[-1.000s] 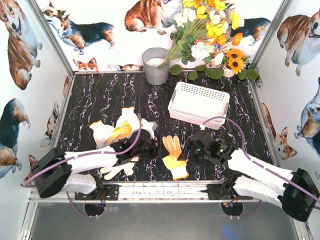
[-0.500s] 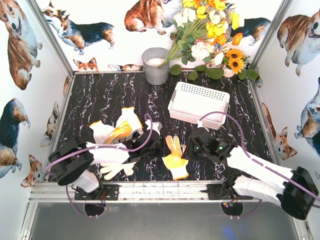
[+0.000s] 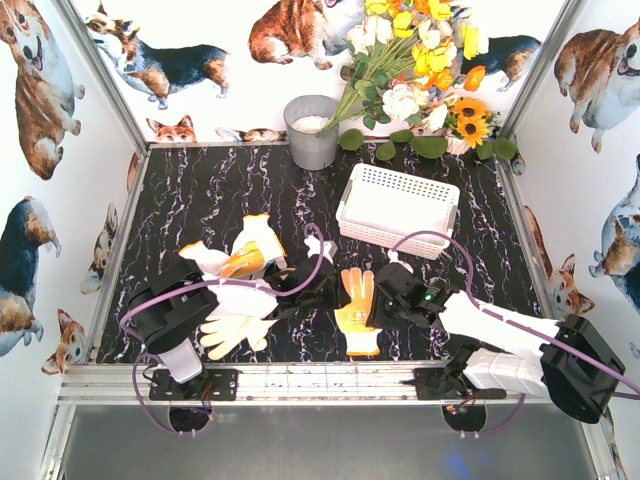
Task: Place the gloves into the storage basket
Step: Adjust the glove at the center of the board.
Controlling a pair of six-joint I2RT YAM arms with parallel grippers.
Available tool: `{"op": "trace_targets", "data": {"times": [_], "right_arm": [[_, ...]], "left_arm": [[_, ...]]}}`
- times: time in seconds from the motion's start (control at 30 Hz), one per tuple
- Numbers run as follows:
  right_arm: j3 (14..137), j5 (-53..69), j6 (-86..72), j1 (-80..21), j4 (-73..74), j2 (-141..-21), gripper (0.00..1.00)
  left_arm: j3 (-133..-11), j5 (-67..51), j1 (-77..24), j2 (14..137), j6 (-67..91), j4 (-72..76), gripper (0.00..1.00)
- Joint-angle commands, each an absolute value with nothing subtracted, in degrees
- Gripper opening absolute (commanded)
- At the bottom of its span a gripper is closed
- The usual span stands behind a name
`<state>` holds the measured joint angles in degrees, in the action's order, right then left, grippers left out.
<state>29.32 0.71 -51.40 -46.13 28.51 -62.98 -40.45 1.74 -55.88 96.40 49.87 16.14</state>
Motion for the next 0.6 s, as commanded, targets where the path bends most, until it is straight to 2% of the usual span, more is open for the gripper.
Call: {"op": "trace_targets", "data": {"times": [0.0, 0.33, 0.57], "right_arm": [[28.9, -4.4, -52.2, -46.4, 29.2, -62.4, 0.28], [30.0, -9.8, -51.6, -46.3, 25.8, -68.4, 0.29], [33.1, -5.8, -49.9, -46.3, 20.4, -73.7, 0.32]], "left_arm": [[-42.6, 2.6, -56.1, 100.4, 47.8, 15.0, 0.24], [-45.6, 4.0, -53.0, 102.7, 45.7, 12.6, 0.23], [-42.8, 5.8, -52.0, 100.5, 43.6, 9.3, 0.23]]}}
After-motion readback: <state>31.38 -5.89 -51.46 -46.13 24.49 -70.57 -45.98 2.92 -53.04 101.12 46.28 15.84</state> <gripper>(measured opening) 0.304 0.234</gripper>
